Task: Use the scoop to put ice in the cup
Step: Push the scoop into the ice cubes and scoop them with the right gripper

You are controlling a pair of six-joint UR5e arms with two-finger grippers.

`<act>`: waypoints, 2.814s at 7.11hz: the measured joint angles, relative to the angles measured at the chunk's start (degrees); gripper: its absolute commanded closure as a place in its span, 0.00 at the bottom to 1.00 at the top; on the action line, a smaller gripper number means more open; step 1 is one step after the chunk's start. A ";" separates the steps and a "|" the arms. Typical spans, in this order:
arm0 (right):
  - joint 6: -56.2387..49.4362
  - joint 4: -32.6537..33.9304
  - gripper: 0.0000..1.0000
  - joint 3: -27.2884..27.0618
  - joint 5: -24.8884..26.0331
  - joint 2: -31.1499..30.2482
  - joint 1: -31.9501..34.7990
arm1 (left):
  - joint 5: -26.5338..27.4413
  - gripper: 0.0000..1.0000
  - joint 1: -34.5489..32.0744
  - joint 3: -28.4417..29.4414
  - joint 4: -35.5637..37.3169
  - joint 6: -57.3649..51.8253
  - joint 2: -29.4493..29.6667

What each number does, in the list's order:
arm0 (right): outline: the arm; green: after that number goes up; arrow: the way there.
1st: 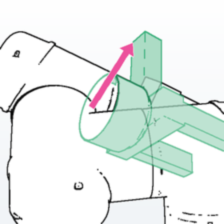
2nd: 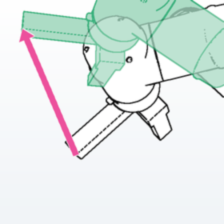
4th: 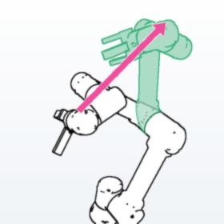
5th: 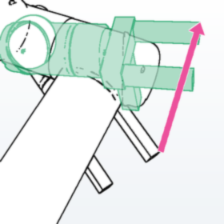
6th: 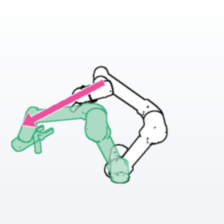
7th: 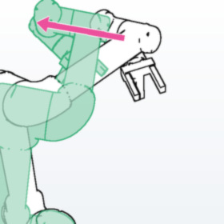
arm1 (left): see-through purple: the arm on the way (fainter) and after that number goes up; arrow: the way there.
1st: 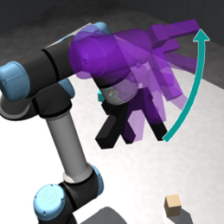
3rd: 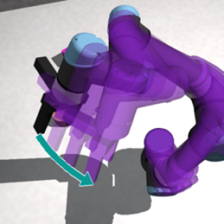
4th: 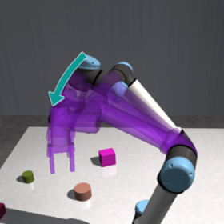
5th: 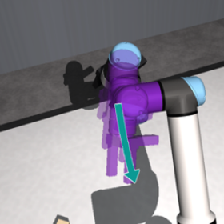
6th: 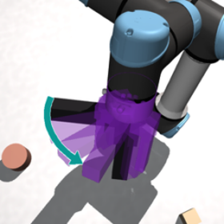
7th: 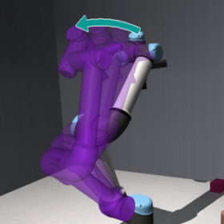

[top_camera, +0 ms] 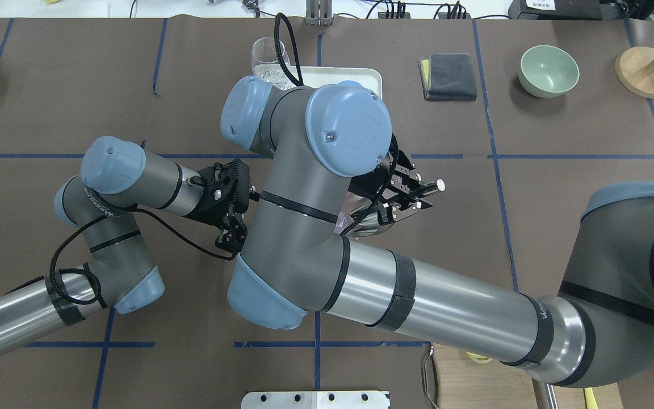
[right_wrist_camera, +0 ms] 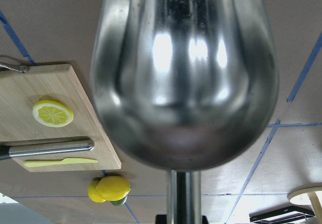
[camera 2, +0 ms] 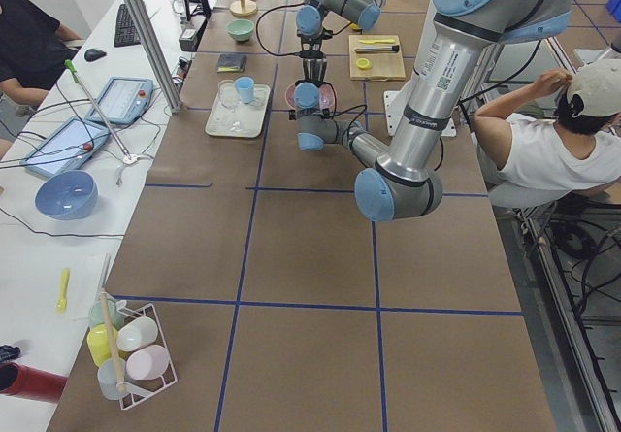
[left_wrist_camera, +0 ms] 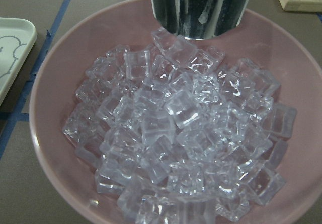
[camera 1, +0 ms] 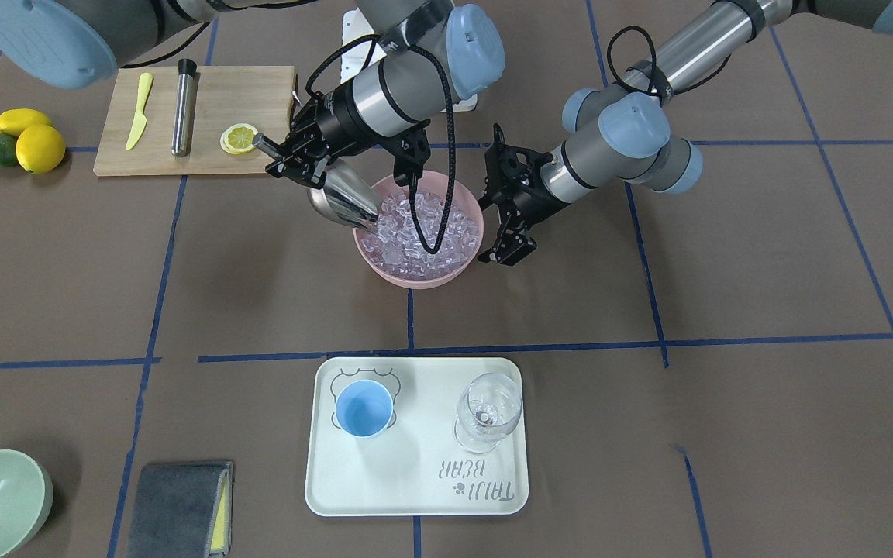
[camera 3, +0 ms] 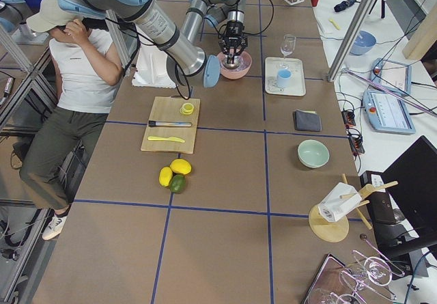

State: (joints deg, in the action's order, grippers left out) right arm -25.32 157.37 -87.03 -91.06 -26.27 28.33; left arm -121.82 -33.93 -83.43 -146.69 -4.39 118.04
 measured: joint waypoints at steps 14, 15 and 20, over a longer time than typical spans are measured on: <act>0.90 -8.44 1.00 2.69 -0.05 -1.06 -1.97 | 0.00 0.00 0.00 0.03 0.00 0.00 -0.14; 0.89 -9.27 1.00 2.71 -0.10 -1.28 -1.97 | 0.00 0.00 0.00 0.03 0.00 0.00 -0.16; 0.99 -15.80 1.00 2.66 -0.59 -3.64 -2.35 | 0.00 0.00 0.00 0.03 0.00 0.00 -0.24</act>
State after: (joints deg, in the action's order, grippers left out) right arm -24.33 141.57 -84.36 -91.65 -29.91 25.99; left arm -121.82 -33.92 -83.41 -146.69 -4.39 117.80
